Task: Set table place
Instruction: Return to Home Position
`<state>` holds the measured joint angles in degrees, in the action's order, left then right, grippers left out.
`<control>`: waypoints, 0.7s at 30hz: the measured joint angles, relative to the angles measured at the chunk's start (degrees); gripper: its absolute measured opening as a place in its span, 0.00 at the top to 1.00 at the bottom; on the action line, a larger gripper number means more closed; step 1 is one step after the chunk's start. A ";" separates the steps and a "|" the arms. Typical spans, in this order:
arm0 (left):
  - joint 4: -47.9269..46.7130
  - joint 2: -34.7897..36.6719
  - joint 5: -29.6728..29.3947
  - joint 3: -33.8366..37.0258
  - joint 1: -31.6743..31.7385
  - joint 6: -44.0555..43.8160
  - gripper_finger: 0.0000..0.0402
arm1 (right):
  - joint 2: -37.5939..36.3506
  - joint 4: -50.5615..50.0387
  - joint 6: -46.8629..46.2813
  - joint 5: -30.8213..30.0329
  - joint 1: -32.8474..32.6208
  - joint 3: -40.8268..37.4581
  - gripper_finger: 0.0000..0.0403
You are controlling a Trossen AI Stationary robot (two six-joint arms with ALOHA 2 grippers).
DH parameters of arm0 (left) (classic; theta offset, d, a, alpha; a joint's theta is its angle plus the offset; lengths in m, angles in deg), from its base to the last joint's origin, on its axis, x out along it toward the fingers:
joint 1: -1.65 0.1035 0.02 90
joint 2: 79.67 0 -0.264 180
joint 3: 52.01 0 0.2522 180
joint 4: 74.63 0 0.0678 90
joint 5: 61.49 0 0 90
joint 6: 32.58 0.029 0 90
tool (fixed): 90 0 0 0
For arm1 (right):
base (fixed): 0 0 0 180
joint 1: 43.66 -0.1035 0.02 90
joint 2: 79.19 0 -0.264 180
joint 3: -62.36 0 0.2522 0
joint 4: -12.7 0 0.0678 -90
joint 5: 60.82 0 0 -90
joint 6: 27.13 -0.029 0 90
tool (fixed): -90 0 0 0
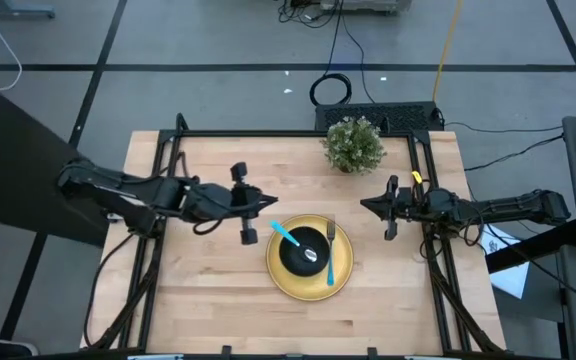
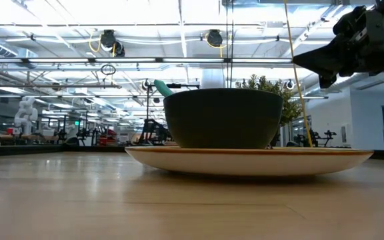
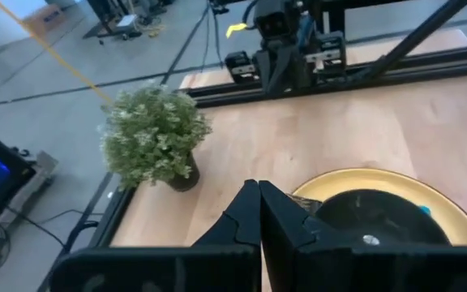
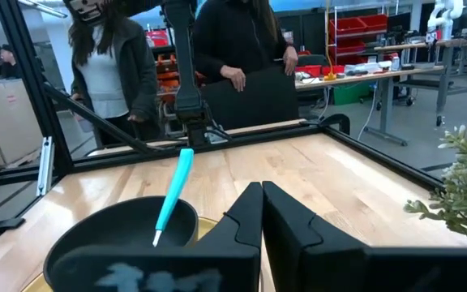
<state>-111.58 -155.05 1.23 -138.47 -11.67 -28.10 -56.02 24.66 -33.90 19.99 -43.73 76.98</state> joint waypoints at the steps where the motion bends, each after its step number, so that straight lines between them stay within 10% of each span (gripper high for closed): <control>1: -0.17 -0.91 0.64 -0.94 0.30 0.15 1.00 | 0.02 -0.09 0.15 0.00 0.00 -0.01 1.00; 21: -1.26 -4.48 1.96 -8.23 0.00 -0.74 1.00 | 0.35 -0.70 4.27 0.00 0.00 0.00 1.00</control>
<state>-112.84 -159.53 3.19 -146.70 -11.67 -28.85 -55.67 23.96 -29.63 19.99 -43.73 76.97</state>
